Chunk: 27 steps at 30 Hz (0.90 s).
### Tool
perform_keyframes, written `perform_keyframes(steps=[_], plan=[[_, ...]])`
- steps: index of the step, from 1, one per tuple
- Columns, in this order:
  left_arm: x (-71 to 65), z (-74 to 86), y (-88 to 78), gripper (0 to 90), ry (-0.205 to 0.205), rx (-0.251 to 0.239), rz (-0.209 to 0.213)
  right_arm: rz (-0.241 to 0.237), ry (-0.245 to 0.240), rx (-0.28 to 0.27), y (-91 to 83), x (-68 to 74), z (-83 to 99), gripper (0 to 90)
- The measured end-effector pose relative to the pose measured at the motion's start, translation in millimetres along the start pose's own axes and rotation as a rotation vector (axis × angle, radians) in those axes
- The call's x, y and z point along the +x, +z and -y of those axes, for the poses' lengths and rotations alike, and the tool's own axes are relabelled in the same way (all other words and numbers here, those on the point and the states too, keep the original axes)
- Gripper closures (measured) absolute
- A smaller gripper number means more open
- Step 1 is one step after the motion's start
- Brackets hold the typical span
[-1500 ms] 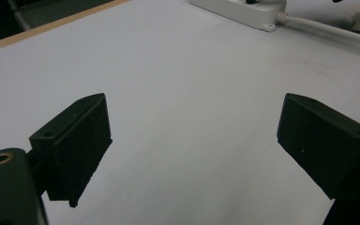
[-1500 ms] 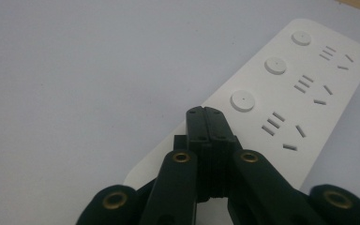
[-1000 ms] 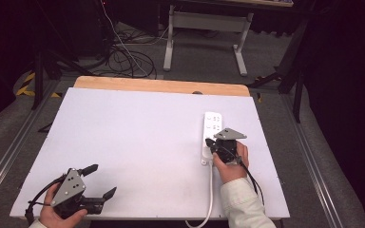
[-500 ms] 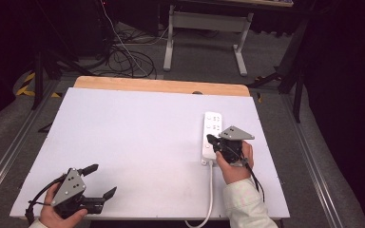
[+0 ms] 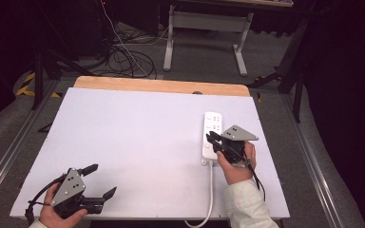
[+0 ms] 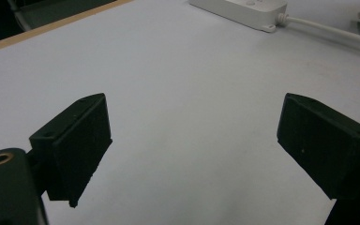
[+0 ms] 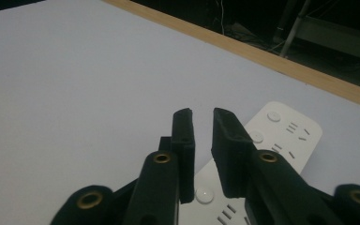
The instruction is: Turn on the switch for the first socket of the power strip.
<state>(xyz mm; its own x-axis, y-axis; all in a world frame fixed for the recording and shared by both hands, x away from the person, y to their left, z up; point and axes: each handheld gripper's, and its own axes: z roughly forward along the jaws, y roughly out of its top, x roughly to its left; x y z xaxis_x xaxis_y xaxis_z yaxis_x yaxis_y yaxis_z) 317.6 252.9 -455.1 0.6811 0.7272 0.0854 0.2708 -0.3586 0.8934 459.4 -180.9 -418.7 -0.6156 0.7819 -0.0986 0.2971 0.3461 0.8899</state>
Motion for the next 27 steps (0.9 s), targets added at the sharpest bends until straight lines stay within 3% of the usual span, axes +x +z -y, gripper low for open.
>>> perform_keyframes(steps=[11, 13, 27], plan=[[-0.2, -0.4, -0.1, 10.7, 0.000, -0.002, 0.002, -0.013, -0.006, -0.063, -18.8, 3.9, -10.8, 47.3], [0.2, -0.4, -0.2, 10.7, 0.001, -0.002, 0.001, -0.027, 0.012, -0.094, -25.7, 4.1, -11.3, 37.0], [0.3, -0.5, -1.6, 10.6, -0.006, -0.006, 0.004, -0.147, -0.013, -0.107, -52.4, 7.4, -4.1, 16.2]])
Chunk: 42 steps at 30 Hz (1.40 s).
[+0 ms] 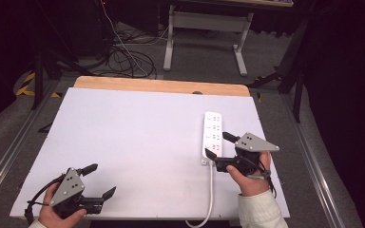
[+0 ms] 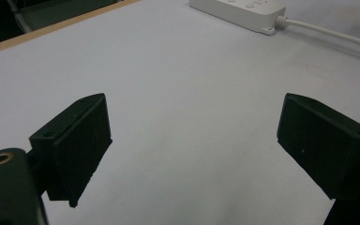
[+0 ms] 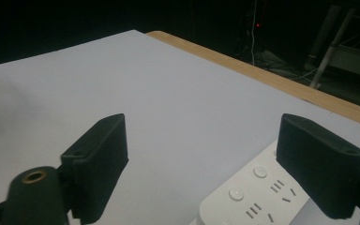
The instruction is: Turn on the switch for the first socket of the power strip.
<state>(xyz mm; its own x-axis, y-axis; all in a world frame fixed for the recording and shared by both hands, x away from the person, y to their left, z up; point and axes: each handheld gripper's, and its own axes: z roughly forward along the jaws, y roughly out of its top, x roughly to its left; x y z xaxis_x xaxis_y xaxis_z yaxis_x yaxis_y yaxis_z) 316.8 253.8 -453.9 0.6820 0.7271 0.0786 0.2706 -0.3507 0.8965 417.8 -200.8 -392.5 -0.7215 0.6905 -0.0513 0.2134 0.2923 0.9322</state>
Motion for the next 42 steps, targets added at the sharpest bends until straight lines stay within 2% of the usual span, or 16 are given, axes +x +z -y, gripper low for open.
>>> perform_keyframes(steps=[4, 11, 21, 30, 35, 42], plan=[[0.1, -0.2, -0.3, 10.6, -0.001, -0.001, 0.001, -0.040, -0.023, -0.012, -8.1, 3.5, 4.4, 12.6], [0.4, -0.5, -0.6, 10.6, -0.001, -0.003, 0.002, -0.082, -0.009, -0.022, -21.2, 4.7, 15.2, 10.7], [0.0, -0.8, -1.5, 10.6, -0.003, -0.005, -0.002, -0.105, 0.034, -0.001, -29.6, -1.4, 40.7, 11.2], [0.6, -0.8, -2.4, 10.6, -0.001, -0.006, -0.004, -0.127, 0.019, 0.050, -30.0, -1.4, 58.8, 11.0], [0.8, -0.9, -2.7, 10.6, 0.000, -0.005, -0.004, -0.138, 0.010, 0.057, -29.1, -0.3, 70.0, 10.2], [0.8, -1.0, -2.6, 10.4, -0.001, 0.001, 0.002, -0.142, 0.028, 0.070, -29.5, -0.8, 84.5, 10.2]])
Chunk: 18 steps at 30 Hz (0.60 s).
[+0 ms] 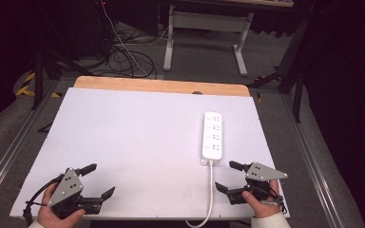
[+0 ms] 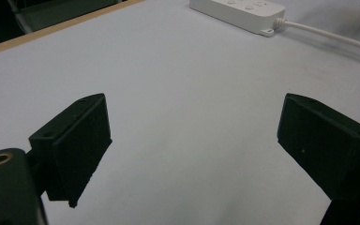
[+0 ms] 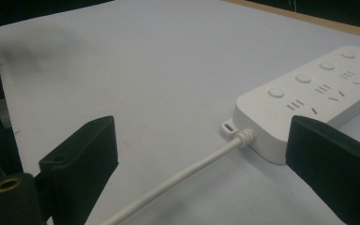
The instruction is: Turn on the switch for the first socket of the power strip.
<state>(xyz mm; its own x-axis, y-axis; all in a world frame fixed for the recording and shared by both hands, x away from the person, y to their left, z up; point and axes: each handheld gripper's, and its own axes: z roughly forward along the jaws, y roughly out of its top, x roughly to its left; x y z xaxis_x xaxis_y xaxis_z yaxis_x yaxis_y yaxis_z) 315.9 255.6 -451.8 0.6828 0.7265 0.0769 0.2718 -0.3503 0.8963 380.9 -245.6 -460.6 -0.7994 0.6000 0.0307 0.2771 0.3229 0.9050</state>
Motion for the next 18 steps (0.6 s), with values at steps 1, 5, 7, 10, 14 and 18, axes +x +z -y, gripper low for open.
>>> perform_keyframes(steps=[1, 5, 7, 10, 14, 18], plan=[[0.2, 0.0, 0.2, 10.3, 0.002, 0.003, 0.003, 0.000, 0.006, 0.001, 0.1, -0.1, 2.1, 10.2], [0.7, 1.1, 3.3, 8.8, -0.003, 0.022, 0.017, -0.002, 0.022, 0.013, 0.8, -0.6, 10.2, 10.2], [1.4, 1.7, 4.4, 8.5, -0.004, 0.026, 0.017, -0.004, 0.036, 0.019, 1.3, -0.7, 13.2, 10.2], [2.2, 2.1, 4.2, 8.4, -0.009, 0.027, 0.018, -0.010, 0.045, 0.039, 2.9, 0.3, 16.5, 10.2], [2.9, 2.8, 4.4, 8.4, -0.009, 0.028, 0.011, -0.020, 0.025, 0.101, 7.8, 3.9, 22.1, 8.5], [3.5, 3.4, 4.3, 8.5, 0.001, 0.031, 0.001, -0.024, 0.027, 0.097, 9.0, 5.4, 24.5, 8.5]])
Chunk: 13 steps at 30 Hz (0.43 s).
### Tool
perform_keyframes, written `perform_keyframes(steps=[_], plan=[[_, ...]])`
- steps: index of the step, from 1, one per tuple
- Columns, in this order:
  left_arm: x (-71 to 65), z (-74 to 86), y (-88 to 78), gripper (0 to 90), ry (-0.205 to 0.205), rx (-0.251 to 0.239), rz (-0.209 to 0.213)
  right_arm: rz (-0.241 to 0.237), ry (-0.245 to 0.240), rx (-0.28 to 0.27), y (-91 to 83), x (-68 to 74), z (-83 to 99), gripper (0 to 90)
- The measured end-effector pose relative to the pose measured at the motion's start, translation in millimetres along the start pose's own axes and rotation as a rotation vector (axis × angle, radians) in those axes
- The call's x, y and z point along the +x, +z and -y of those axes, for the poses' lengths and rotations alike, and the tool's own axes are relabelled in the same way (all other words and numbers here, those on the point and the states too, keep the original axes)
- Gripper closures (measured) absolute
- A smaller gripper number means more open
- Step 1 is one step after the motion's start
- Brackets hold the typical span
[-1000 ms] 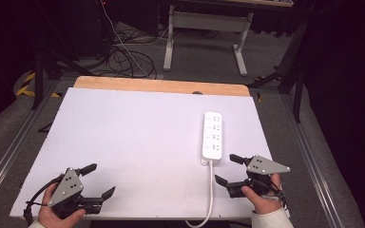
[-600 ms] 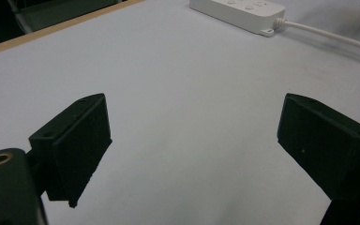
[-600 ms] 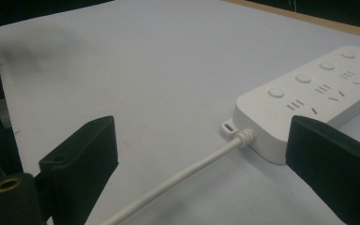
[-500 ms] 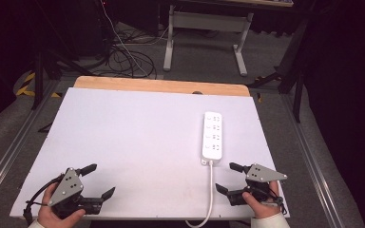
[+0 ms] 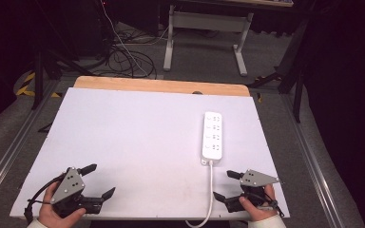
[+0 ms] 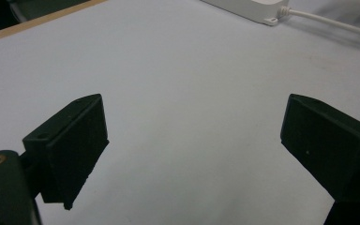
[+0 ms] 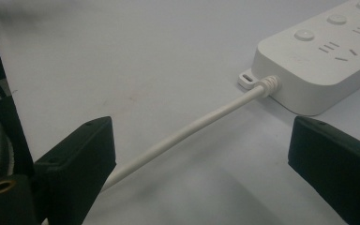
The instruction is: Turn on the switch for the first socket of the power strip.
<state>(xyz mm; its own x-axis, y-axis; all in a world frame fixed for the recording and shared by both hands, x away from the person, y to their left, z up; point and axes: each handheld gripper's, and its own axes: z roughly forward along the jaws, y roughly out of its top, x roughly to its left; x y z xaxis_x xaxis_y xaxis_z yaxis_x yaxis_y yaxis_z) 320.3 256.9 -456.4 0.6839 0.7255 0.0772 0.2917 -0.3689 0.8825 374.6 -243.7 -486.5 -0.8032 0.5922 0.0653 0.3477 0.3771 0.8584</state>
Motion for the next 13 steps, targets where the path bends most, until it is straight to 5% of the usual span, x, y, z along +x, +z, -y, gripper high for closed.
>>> perform_keyframes(steps=[7, 13], plan=[[2.1, 0.4, 0.4, 8.6, -0.013, -0.002, 0.005, -0.038, 0.033, -0.040, -2.3, -4.3, 1.1, 5.9], [8.4, 3.0, -0.9, 8.6, -0.059, -0.007, 0.018, 0.000, 0.029, -0.032, -4.0, -4.8, 0.3, 6.1]])
